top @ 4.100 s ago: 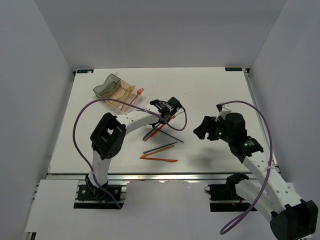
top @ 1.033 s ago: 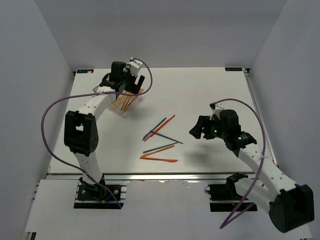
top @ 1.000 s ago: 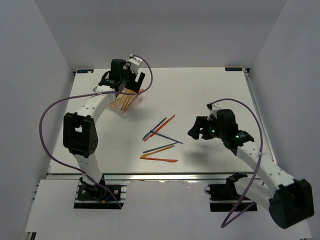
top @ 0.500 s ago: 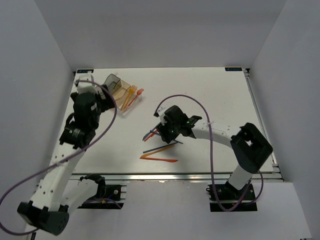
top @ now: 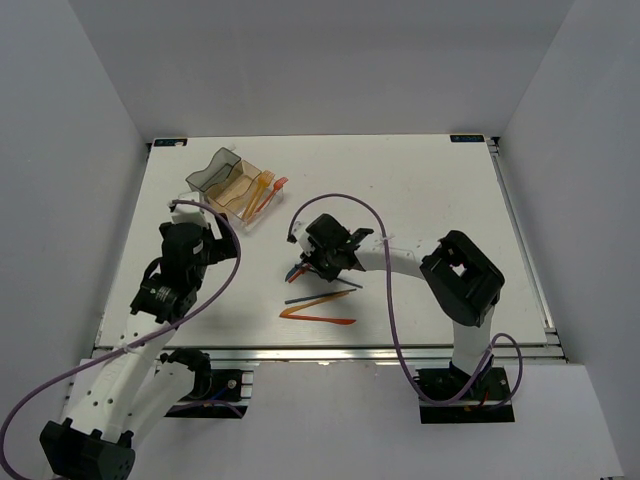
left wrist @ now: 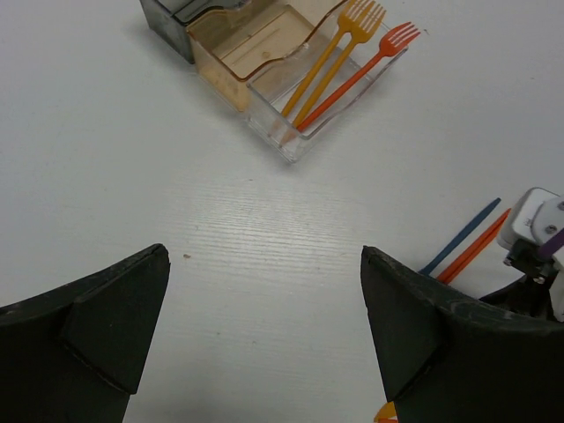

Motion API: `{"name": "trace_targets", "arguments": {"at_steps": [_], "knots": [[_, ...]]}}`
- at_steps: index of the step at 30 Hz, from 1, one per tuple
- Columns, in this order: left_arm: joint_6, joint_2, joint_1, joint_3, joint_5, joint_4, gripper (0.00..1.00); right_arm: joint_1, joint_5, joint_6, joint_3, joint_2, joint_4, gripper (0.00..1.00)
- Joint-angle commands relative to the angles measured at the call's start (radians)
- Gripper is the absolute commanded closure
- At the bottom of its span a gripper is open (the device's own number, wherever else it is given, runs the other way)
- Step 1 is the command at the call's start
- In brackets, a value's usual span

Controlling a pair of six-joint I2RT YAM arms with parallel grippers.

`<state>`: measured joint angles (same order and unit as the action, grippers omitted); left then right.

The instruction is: Sort the eating utensils into containers

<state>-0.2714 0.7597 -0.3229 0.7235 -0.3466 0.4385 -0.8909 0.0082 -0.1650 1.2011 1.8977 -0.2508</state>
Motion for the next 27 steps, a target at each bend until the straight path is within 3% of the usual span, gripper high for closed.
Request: {"name": "trace_targets", "arguments": {"at_steps": [1,5,9,13,14,18,19,22,24,27], "knots": [[-0.003,-0.010,-0.001,-0.002,0.073,-0.024,0.02,-0.005,0.021,-0.036,0.020,0.020,-0.035,0.81],[-0.002,0.003,-0.001,-0.002,0.110,-0.029,0.02,-0.005,0.022,-0.050,0.032,0.023,-0.042,0.94],[-0.005,-0.002,-0.001,-0.001,0.138,-0.035,0.02,-0.005,0.038,-0.041,0.046,-0.012,-0.053,0.99],[-0.048,-0.008,-0.001,-0.006,0.263,-0.082,0.02,-0.005,0.058,0.002,0.049,-0.142,-0.036,1.00],[-0.072,-0.007,-0.001,-0.007,0.362,-0.104,0.02,-0.005,0.059,0.024,0.051,-0.170,-0.030,1.00],[-0.312,-0.023,-0.001,-0.119,0.685,-0.392,0.02,0.018,0.026,0.247,0.016,-0.310,0.048,1.00],[-0.366,-0.029,-0.002,-0.149,0.727,-0.576,0.02,0.033,-0.067,0.368,-0.007,-0.340,0.076,1.00],[-0.557,-0.014,-0.008,-0.243,0.853,-0.923,0.02,0.096,-0.300,0.564,-0.107,-0.455,0.206,1.00],[-0.601,0.001,-0.018,-0.253,0.868,-1.029,0.02,0.106,-0.382,0.625,-0.149,-0.491,0.304,1.00],[-0.554,0.047,-0.042,-0.213,0.867,-0.973,0.03,0.104,-0.473,0.717,-0.195,-0.546,0.384,1.00]]}}
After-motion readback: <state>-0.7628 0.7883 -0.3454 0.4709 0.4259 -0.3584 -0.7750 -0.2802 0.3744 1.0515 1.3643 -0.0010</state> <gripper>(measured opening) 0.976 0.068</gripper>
